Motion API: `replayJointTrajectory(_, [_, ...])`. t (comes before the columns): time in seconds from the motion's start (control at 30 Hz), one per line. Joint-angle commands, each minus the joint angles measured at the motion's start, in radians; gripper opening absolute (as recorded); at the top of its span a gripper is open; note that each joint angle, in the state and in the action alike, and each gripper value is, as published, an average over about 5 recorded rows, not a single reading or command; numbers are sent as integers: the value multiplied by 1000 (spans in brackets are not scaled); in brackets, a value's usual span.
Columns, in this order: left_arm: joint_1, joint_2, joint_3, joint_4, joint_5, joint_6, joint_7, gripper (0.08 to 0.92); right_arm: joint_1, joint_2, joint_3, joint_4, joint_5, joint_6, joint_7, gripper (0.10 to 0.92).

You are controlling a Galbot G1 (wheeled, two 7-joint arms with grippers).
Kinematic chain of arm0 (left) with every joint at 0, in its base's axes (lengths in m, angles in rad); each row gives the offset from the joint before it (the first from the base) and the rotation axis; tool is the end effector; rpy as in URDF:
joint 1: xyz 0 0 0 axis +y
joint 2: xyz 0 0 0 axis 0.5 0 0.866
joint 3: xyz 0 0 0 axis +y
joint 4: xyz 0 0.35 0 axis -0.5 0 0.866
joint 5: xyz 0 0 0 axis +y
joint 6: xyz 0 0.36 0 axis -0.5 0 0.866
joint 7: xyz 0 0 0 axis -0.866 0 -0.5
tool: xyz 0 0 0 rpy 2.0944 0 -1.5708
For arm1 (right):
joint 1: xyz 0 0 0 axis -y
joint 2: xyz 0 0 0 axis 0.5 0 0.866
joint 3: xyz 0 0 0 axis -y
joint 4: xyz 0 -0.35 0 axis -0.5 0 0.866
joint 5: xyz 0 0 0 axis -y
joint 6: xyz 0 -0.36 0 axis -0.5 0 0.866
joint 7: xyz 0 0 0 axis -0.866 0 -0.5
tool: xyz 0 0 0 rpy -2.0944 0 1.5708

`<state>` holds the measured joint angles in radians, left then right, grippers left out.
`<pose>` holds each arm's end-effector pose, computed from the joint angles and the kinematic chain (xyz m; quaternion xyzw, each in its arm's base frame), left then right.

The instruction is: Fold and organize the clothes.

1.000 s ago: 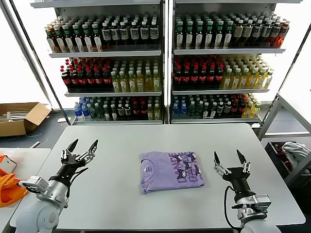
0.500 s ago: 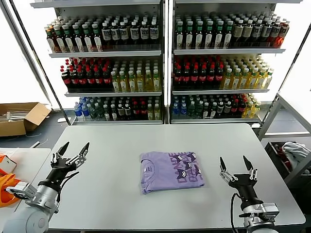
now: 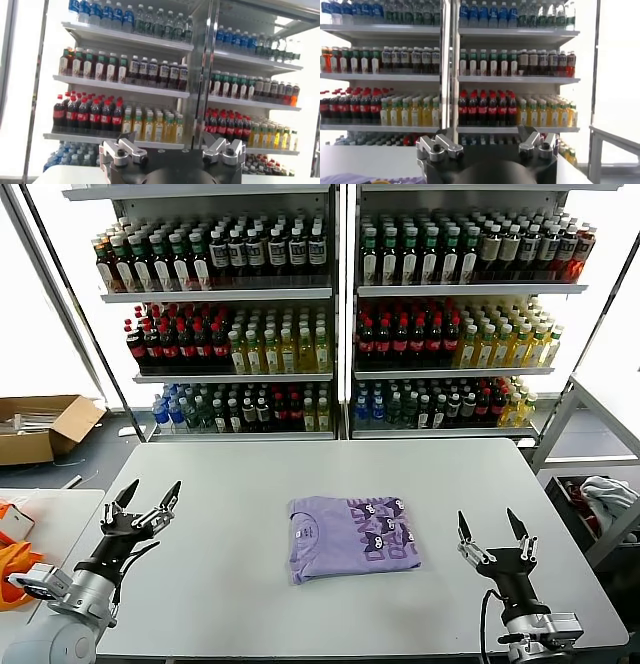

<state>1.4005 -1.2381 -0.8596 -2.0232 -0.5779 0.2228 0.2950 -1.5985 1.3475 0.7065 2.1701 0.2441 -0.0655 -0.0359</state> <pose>0.2359 0.1638 -0.2439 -0.0926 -0.9926 0.0780 0.0016 0.1802 -0.0853 -0.2650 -0.0057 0.9998 -0.0207 0.0025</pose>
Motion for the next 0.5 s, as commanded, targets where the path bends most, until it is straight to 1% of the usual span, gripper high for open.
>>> replayJointTrajectory(0.03, [0, -3, 1, 4, 5, -1, 6, 823, -18, 6, 10, 3, -11, 15, -9, 823])
replayJointTrajectory(0.5, [4, -6, 0, 5, 9, -5, 10, 823, -36, 12, -2, 17, -36, 38, -26, 823])
